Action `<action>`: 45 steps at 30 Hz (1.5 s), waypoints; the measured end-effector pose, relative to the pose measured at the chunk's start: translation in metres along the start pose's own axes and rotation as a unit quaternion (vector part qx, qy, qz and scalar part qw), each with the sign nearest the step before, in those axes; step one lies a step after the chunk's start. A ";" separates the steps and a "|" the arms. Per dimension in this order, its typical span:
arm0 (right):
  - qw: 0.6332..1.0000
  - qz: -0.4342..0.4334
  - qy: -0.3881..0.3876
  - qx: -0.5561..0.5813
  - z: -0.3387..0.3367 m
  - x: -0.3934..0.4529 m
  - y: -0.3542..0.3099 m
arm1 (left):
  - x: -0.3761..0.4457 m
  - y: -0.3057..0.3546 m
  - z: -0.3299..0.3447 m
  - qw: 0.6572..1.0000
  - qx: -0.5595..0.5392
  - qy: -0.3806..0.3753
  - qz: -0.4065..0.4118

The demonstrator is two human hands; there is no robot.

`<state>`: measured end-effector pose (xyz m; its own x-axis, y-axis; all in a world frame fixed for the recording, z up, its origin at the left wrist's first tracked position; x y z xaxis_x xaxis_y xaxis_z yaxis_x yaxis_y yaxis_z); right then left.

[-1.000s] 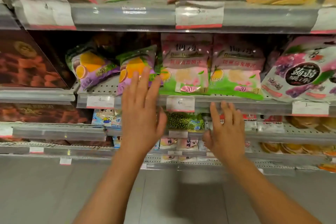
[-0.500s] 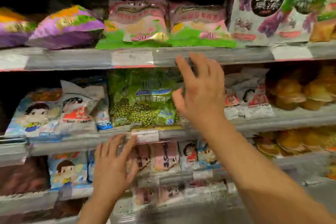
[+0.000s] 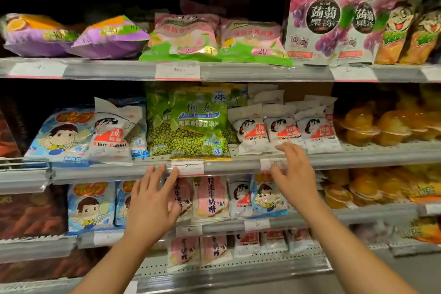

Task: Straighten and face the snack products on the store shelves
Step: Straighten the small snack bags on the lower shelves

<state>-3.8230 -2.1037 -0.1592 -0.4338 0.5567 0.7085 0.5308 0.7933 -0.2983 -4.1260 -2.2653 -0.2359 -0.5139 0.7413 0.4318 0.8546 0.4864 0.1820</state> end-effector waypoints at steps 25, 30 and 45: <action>0.897 0.390 -0.152 0.144 0.119 -0.103 0.138 | -0.002 -0.001 0.007 1.000 -0.002 -0.011 -0.003; 0.882 0.421 -0.150 0.153 0.134 -0.108 0.154 | 0.001 -0.006 0.007 0.999 0.025 -0.014 0.018; 0.914 0.348 -0.108 0.180 0.124 -0.105 0.142 | 0.002 -0.004 0.014 0.999 0.033 0.012 0.012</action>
<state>-3.7924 -2.0191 -0.3550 -0.2375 0.9618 0.1363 0.4755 0.2375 -0.8470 -4.1312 -2.2595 -0.2481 -0.4905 0.7418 0.4573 0.8594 0.4986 0.1129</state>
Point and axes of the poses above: each hand's wrist, its own x-axis towards the middle knuckle, its own z-axis out of the palm, y = z × x, the point moved 9 cm from there along x, towards the middle knuckle, and after that the axes turned 14 degrees about -z, right-handed, at the moved point
